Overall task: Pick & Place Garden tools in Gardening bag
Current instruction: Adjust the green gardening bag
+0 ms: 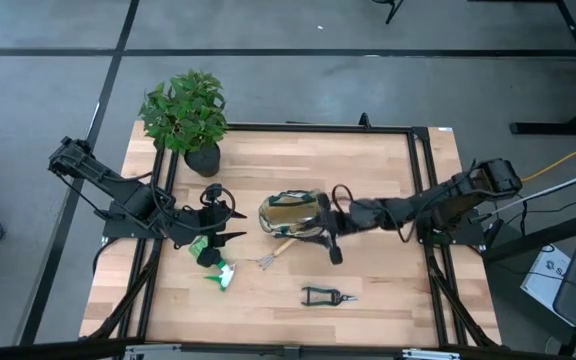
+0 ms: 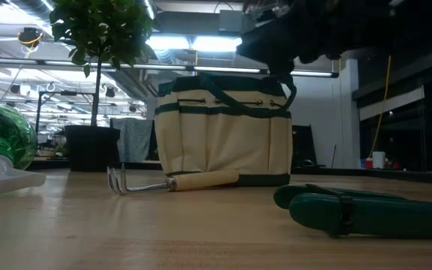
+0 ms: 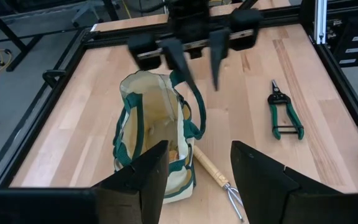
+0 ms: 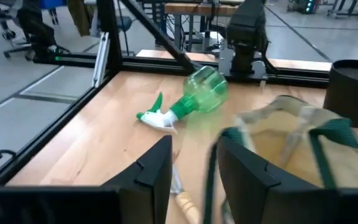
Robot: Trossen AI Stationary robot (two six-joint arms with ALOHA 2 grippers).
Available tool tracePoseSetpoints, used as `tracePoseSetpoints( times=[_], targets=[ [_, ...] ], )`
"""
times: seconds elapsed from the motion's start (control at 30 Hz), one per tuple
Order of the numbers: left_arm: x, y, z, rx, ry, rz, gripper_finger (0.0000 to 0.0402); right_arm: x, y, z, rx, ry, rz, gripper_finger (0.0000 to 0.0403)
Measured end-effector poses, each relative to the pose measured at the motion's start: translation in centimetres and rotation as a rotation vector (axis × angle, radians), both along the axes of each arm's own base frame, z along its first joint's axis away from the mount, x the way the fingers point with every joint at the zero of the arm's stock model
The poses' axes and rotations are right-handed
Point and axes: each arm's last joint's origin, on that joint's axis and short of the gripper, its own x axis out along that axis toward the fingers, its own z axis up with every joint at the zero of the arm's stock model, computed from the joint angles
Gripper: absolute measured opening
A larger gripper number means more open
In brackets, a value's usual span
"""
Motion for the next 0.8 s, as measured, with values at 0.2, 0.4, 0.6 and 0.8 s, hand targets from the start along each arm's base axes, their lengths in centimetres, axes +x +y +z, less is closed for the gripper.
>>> tracePoseSetpoints(
  times=[0.2, 0.4, 0.6, 0.8],
  targets=[
    [0.0, 0.0, 0.0, 0.000, 0.000, 0.000, 0.0169, -1.1, 3.8, 0.0, -0.084, -0.019, 0.002, 0.0130],
    [0.0, 0.0, 0.0, 0.000, 0.000, 0.000, 0.0169, -2.0, 6.7, 0.3, -0.124, -0.027, -0.020, 0.0130],
    [0.0, 0.0, 0.0, 0.000, 0.000, 0.000, 0.0169, 0.2, 9.5, 1.3, -0.196, 0.105, -0.001, 0.0130],
    [0.0, 0.0, 0.0, 0.000, 0.000, 0.000, 0.0169, 3.5, 11.0, 0.8, -0.220, 0.264, 0.043, 0.0131]
  ],
)
